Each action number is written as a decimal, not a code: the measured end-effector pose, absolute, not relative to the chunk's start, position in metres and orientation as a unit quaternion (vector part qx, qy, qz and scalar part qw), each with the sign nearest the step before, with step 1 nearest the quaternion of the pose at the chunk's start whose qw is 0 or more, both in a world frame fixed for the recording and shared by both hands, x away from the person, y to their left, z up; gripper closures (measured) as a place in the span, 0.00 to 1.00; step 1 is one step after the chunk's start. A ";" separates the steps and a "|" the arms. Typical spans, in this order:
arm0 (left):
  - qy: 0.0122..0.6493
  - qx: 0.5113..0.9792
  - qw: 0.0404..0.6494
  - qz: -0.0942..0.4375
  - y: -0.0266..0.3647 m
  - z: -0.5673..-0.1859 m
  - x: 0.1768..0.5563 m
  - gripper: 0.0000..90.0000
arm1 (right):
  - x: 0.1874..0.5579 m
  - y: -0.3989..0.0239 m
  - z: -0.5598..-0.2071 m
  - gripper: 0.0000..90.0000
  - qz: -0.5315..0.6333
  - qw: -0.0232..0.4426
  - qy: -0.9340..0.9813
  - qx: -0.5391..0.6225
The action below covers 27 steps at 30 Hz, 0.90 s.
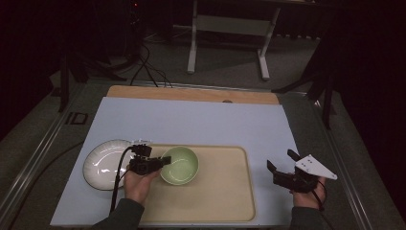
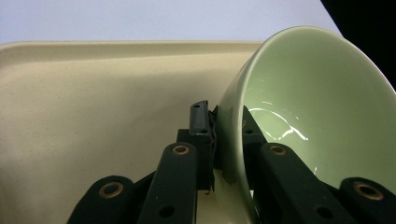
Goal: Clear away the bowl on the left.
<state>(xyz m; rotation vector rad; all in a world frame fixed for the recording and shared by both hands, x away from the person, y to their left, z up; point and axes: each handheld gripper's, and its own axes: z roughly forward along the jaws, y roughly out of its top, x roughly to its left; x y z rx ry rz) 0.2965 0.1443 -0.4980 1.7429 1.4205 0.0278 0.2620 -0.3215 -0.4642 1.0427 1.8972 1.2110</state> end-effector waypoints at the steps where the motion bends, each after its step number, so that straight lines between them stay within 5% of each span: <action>1: 0.569 0.701 0.430 0.011 0.143 -0.499 0.297 0.92 | 0.262 -0.322 -0.464 0.16 0.462 0.325 0.723 0.397; 27: 0.561 0.717 0.414 -0.005 0.116 -0.521 0.300 0.87 | 0.262 -0.321 -0.465 0.16 0.459 0.323 0.726 0.397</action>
